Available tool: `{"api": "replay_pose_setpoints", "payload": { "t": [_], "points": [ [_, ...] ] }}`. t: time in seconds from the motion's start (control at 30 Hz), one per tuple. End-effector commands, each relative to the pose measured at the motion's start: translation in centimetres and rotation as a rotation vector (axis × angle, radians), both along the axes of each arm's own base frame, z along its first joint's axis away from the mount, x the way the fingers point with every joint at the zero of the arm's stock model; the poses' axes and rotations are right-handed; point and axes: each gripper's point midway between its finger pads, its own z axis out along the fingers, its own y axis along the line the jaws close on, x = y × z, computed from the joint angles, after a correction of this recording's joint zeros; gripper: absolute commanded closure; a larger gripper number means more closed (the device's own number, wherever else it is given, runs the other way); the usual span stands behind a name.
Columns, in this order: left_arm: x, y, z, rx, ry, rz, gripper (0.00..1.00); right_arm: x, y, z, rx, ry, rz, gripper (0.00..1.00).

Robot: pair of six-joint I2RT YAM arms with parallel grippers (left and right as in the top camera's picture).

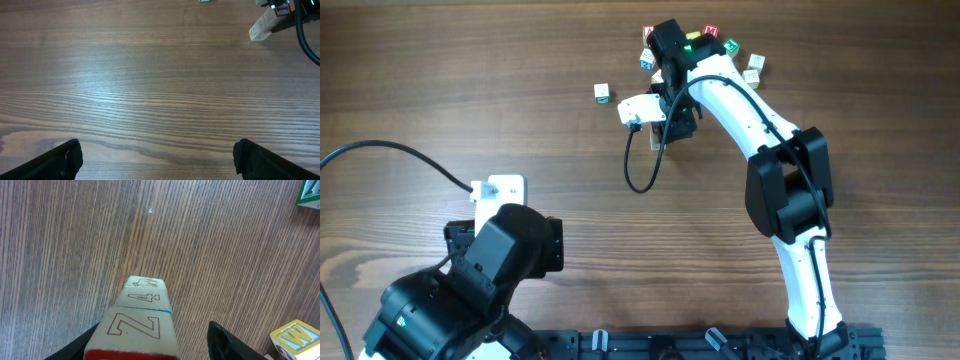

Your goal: Form a tower

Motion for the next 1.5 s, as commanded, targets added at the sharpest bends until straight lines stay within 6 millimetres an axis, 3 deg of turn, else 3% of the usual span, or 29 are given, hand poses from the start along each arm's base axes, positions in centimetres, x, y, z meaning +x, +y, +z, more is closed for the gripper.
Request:
{"api": "replay_pose_setpoints", "payload": {
  "t": [0.0, 0.37, 0.47, 0.63, 0.8, 1.07, 1.33, 1.4, 1.47],
  "points": [
    [0.0, 0.1, 0.1, 0.003, -0.005, -0.003, 0.0, -0.4, 0.3, -1.2, 0.0, 0.032, -0.002, 0.38],
    [0.0, 0.1, 0.1, 0.003, -0.005, -0.003, 0.0, -0.4, 0.3, -1.2, 0.001, 0.028, -0.002, 0.4],
    [0.0, 0.1, 0.1, 0.003, -0.005, -0.003, 0.0, -0.4, 0.3, -1.2, 0.001, 0.029, -0.002, 0.28],
    [0.0, 0.1, 0.1, 0.003, -0.005, -0.003, 0.0, -0.4, 0.3, -1.2, 0.001, 0.029, -0.003, 0.24],
    [0.0, 0.1, 0.1, 0.003, -0.005, -0.003, 0.0, -0.4, 0.3, -1.2, 0.002, 0.029, -0.002, 0.39],
    [0.0, 0.1, 0.1, 0.003, -0.005, -0.003, 0.0, -0.4, 0.3, -1.2, 0.002, 0.029, -0.002, 0.44],
    [0.0, 0.1, 0.1, 0.003, -0.005, -0.003, 0.0, -0.4, 0.4, -1.1, 0.009, 0.033, -0.002, 0.14],
    [0.0, 0.1, 0.1, 0.003, -0.005, -0.003, 0.0, -0.7, 1.3, 0.0, 0.065, 0.048, -0.015, 0.0],
    [0.0, 0.1, 0.1, 0.003, -0.005, -0.003, 0.0, -1.3, 2.2, 1.9, 0.128, 0.066, -0.046, 0.0]
  ]
}}
